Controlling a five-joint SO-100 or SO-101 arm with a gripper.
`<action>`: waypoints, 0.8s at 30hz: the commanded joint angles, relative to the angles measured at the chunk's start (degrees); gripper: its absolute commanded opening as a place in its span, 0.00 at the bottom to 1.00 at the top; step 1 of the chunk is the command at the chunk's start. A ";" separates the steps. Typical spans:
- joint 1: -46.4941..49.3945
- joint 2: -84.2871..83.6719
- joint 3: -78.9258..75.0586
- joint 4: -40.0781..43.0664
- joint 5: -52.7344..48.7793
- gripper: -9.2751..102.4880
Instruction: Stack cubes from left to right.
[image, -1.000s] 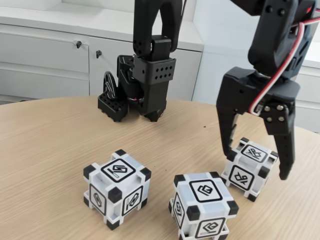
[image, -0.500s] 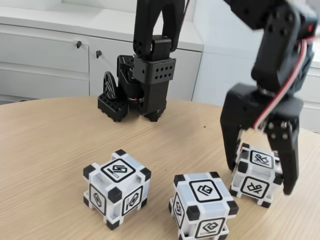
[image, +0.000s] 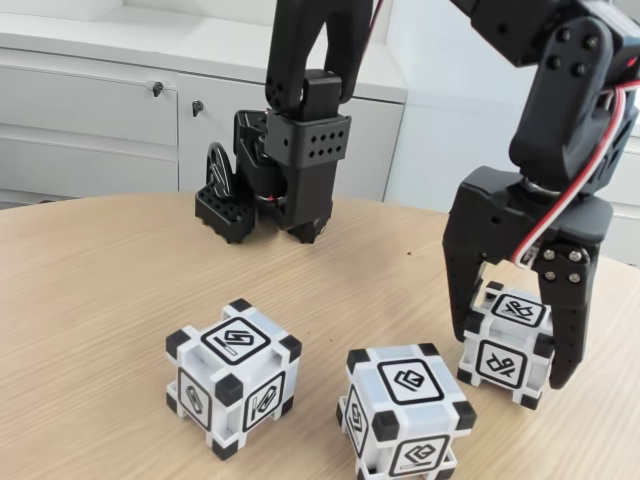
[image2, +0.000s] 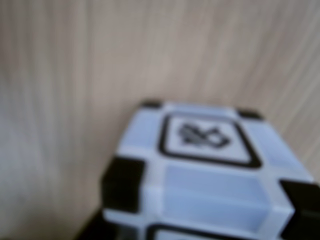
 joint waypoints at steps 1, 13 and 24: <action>-0.44 0.00 0.18 -0.26 -0.18 0.20; 0.26 8.53 0.00 4.13 4.13 0.14; 4.22 25.93 -6.42 19.86 4.57 0.15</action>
